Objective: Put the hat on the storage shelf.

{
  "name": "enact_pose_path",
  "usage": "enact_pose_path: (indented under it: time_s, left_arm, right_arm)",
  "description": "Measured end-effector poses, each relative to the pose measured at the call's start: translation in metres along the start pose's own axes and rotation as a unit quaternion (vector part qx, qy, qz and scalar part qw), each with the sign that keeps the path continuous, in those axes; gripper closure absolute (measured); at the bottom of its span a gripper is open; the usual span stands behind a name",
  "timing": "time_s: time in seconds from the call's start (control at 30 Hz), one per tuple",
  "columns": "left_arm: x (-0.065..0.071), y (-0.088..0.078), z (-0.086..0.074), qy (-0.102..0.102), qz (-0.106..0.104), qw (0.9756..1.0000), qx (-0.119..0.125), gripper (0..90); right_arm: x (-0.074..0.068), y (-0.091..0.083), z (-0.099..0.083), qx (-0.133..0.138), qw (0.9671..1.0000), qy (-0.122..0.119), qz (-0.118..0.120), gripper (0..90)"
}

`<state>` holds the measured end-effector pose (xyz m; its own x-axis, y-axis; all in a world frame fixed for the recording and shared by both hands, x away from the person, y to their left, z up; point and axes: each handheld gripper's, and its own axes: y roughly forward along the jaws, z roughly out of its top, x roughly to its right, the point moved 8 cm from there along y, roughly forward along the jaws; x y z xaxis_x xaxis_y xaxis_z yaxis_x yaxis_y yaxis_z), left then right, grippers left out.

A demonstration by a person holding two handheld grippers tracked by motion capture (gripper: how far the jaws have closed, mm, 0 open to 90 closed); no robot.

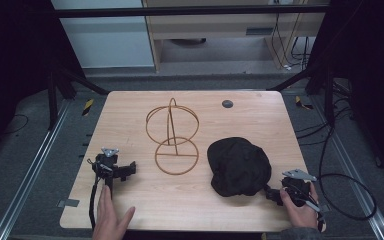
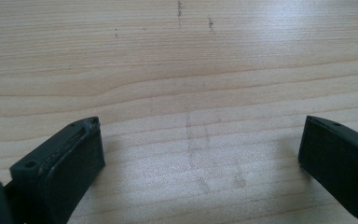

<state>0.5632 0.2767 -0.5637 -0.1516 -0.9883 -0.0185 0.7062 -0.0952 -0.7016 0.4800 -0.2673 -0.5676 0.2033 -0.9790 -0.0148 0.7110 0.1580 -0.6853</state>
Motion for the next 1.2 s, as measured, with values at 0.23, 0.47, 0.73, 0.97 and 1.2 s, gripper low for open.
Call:
enact_pose_path:
  time_s: [0.23,0.47,0.73,0.97,1.2]
  left_arm:
    - [0.001,0.0,0.0,-0.009,0.008,0.9999,0.0,0.0]
    - [0.001,-0.002,-0.002,0.001,-0.002,1.0,0.0,0.0]
    - [0.001,-0.002,-0.002,0.0,-0.001,1.0,0.001,0.0]
    - [0.001,-0.002,-0.002,0.0,0.0,1.0,0.0,0.0]
    - [0.002,-0.002,-0.002,0.0,0.0,1.0,0.0,0.0]
  right_arm:
    - [-0.005,-0.021,0.008,0.003,0.9998,-0.019,0.001,7.9]
    - [-0.005,-0.06,0.021,0.035,0.9993,-0.013,0.009,9.0]
    - [-0.03,-0.094,0.056,0.047,0.9973,-0.038,0.041,9.7]
    - [-0.068,-0.092,0.085,0.027,0.9947,-0.07,0.07,8.2]
    - [-0.095,-0.07,0.091,-0.002,0.9937,-0.072,0.085,7.0]
